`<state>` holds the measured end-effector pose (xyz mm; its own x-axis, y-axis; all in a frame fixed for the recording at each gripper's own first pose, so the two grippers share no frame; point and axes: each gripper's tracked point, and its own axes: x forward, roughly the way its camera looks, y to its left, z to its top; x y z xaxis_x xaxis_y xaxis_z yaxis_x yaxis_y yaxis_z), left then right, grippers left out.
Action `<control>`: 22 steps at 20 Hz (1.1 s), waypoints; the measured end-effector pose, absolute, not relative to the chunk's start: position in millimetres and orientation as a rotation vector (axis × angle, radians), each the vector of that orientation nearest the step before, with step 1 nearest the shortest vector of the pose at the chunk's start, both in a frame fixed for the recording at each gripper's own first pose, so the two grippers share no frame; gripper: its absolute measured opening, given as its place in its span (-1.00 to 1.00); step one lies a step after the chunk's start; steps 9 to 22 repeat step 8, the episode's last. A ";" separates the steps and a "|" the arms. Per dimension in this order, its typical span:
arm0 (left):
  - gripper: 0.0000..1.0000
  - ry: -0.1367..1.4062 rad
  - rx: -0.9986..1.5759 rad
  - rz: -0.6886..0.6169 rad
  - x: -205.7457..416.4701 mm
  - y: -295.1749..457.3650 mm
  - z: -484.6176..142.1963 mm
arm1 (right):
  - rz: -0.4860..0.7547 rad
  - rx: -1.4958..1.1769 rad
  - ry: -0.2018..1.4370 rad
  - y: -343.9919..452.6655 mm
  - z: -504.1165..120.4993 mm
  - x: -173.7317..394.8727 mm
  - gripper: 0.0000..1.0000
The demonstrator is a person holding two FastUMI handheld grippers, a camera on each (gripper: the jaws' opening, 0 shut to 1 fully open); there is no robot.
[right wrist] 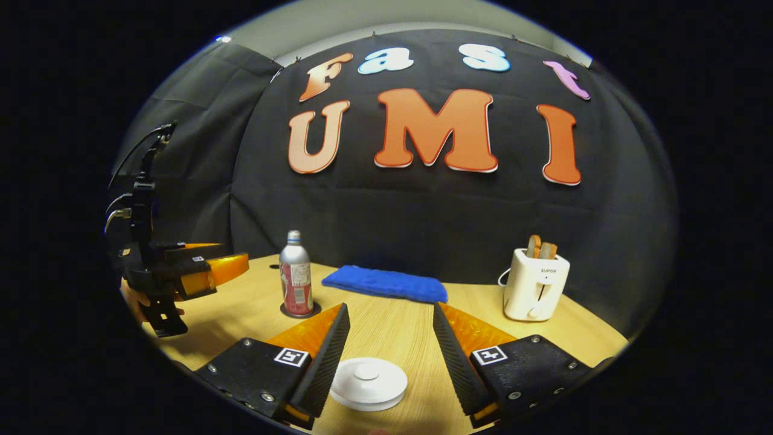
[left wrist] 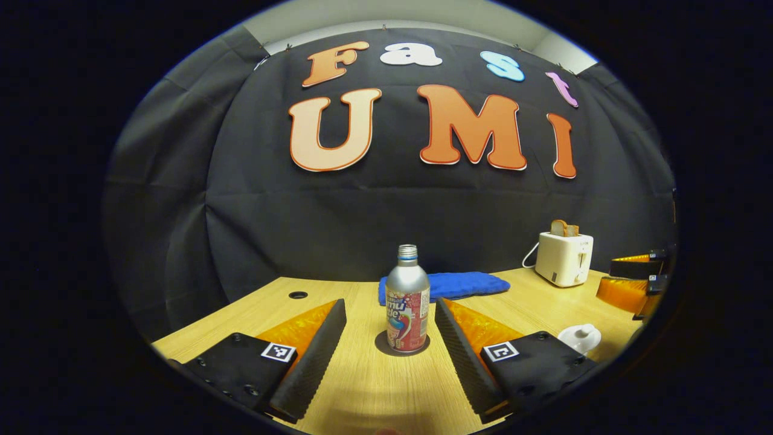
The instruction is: Open the teacup lid with one hand, grasp the water bottle and pour water into the teacup with the other hand; after pouring, place the water bottle on the coaster and then close the teacup lid.
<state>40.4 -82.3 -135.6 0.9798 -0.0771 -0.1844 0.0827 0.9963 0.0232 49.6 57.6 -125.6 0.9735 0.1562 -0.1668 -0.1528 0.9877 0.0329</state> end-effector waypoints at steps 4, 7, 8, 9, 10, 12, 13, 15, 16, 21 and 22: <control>0.86 0.138 0.025 -0.079 28.0 -89.7 -110.0 | 0.088 0.030 0.084 38.4 -97.5 51.2 0.70; 1.00 0.102 0.013 -0.083 20.2 -94.9 -93.0 | 0.051 0.028 0.031 28.4 -81.1 50.6 0.70; 0.93 0.092 0.011 -0.083 19.1 -95.4 -89.8 | 0.048 0.024 0.021 26.9 -77.3 49.8 0.70; 0.93 0.092 0.011 -0.083 19.1 -95.4 -89.8 | 0.048 0.024 0.021 26.9 -77.3 49.8 0.70; 0.93 0.092 0.011 -0.083 19.1 -95.4 -89.8 | 0.048 0.024 0.021 26.9 -77.3 49.8 0.70; 0.93 0.092 0.011 -0.083 19.1 -95.4 -89.8 | 0.048 0.024 0.021 26.9 -77.3 49.8 0.70; 0.93 0.092 0.011 -0.083 19.1 -95.4 -89.8 | 0.048 0.024 0.021 26.9 -77.3 49.8 0.70; 0.93 0.092 0.011 -0.083 19.1 -95.4 -89.8 | 0.048 0.024 0.021 26.9 -77.3 49.8 0.70; 0.93 0.092 0.011 -0.083 19.1 -95.4 -89.8 | 0.048 0.024 0.021 26.9 -77.3 49.8 0.70; 0.93 0.092 0.011 -0.083 19.1 -95.4 -89.8 | 0.048 0.024 0.021 26.9 -77.3 49.8 0.70; 0.93 0.092 0.011 -0.083 19.1 -95.4 -89.8 | 0.048 0.024 0.021 26.9 -77.3 49.8 0.70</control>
